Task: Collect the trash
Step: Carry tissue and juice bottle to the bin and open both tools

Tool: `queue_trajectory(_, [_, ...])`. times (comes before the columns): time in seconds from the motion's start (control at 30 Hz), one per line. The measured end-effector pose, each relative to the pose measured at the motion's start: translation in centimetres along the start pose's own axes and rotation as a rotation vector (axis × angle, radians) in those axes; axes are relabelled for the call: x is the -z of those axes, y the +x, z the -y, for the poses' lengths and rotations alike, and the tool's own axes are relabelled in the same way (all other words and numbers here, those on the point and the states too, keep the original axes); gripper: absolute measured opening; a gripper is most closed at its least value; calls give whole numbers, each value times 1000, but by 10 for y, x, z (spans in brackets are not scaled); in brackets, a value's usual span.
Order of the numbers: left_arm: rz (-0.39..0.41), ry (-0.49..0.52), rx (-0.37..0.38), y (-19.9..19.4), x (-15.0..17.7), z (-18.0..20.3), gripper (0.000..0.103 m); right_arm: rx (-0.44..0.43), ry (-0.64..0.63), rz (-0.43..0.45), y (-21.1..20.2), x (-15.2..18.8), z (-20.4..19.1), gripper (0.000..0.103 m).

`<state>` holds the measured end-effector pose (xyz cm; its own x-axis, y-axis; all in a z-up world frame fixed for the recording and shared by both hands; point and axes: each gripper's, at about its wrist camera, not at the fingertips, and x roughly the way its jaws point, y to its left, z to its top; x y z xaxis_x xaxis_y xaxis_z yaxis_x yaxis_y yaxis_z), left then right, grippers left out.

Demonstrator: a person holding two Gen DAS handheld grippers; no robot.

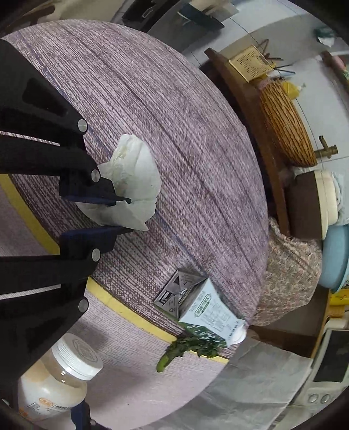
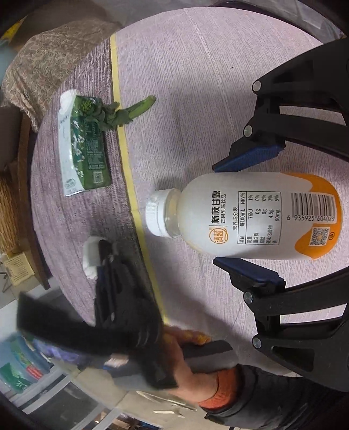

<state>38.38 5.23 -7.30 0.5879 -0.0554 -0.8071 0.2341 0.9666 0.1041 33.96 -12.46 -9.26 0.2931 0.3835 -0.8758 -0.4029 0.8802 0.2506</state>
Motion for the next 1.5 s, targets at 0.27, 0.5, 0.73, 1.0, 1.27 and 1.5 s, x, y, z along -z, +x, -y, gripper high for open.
queue_trajectory(0.27, [47,-57,41,-25,11,-18,15,35,-34,7,9,2,-8,62])
queue_trajectory(0.5, [80,-83,121,-49,14,-16,15,-37,13,119,-19,24,8,62])
queue_trajectory(0.73, [130,-11,262,-85,21,41,15,-79,156,312,-74,67,54,62])
queue_trajectory(1.0, [97,116,496,-93,16,162,15,67,385,542,-139,137,130,62])
queue_trajectory(1.27, [-4,199,685,-72,-2,305,15,169,631,655,-176,216,209,62])
queue_trajectory(1.5, [-109,255,672,-37,-9,403,15,233,804,689,-176,273,258,62])
